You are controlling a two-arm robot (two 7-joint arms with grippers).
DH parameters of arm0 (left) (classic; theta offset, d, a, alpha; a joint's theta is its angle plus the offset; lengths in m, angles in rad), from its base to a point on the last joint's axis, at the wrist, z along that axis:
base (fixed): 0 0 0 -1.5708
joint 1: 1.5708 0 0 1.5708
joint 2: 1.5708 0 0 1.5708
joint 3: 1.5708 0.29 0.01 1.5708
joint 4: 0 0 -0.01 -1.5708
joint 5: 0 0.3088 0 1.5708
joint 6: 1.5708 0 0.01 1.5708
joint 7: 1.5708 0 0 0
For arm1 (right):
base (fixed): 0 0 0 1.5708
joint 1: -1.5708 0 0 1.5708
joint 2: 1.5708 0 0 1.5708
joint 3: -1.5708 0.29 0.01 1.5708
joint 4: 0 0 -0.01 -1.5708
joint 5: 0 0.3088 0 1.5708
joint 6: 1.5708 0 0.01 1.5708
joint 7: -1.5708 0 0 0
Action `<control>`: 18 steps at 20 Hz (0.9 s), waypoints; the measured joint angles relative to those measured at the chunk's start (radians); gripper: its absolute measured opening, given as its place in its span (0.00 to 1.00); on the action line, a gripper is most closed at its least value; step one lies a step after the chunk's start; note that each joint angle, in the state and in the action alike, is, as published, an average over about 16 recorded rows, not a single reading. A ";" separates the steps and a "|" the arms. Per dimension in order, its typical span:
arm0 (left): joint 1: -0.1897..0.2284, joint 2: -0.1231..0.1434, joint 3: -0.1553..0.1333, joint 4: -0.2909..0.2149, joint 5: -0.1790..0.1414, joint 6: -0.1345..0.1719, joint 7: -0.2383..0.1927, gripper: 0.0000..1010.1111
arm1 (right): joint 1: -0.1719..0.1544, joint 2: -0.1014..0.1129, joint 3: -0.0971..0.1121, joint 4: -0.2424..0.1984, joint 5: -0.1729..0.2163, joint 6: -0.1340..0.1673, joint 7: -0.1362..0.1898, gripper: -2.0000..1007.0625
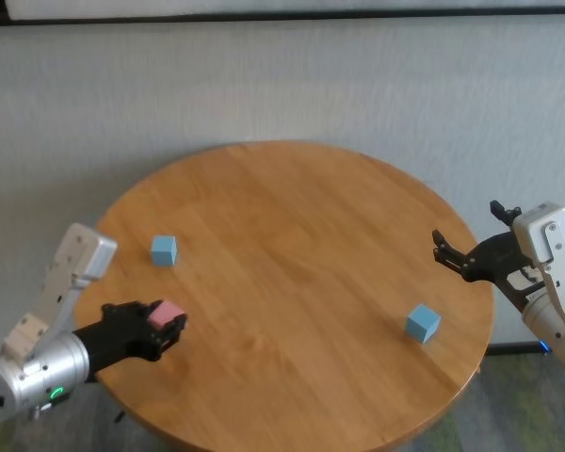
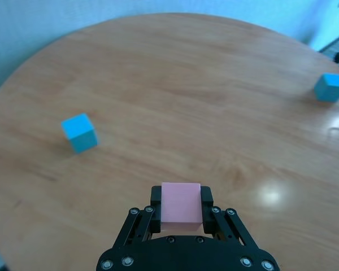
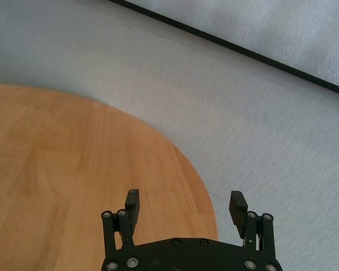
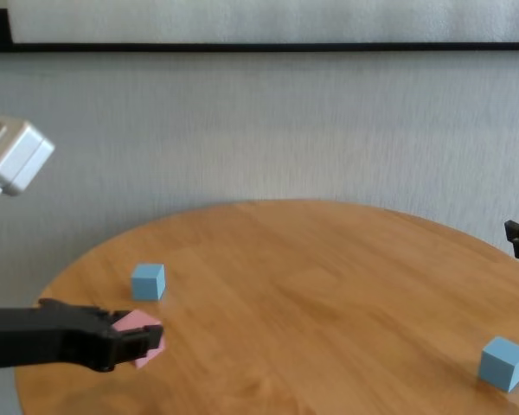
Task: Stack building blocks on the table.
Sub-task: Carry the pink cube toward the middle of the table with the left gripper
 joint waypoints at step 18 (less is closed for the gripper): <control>-0.225 -0.036 0.193 0.160 0.044 -0.065 -0.224 0.40 | 0.000 0.000 0.000 0.000 0.000 0.000 0.000 1.00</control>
